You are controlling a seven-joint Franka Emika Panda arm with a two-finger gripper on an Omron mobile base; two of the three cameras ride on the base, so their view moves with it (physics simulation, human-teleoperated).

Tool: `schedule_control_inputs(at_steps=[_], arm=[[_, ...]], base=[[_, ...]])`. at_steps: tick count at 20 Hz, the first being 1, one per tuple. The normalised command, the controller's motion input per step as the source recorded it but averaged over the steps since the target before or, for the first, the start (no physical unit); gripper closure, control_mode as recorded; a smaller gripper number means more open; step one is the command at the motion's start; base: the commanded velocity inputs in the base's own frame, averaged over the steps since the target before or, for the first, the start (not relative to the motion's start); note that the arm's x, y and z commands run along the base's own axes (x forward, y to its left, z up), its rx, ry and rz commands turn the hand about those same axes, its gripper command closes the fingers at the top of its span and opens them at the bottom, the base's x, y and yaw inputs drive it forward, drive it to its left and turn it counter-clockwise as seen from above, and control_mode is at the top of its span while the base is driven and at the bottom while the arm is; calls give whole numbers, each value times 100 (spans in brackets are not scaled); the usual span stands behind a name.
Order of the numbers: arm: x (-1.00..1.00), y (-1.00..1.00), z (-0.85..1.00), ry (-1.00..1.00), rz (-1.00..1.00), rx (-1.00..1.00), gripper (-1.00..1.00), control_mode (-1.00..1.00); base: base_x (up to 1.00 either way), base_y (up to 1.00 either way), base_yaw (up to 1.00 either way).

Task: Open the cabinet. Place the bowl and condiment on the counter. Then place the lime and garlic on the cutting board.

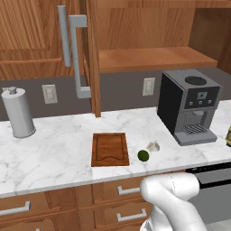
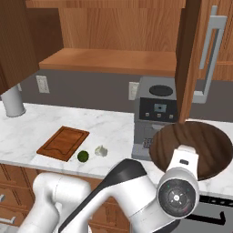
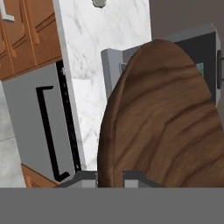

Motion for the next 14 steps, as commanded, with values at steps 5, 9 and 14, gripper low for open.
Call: schedule_control_inputs(at_steps=[5,9,14], arm=[[0,-39,-12,1,-3,0,100,-100],[0,-43,-7,0,-2,0,100,-100],[0,-45,-7,0,-1,0,100,-100]], base=[[0,0,0],[0,0,0],[0,0,0]])
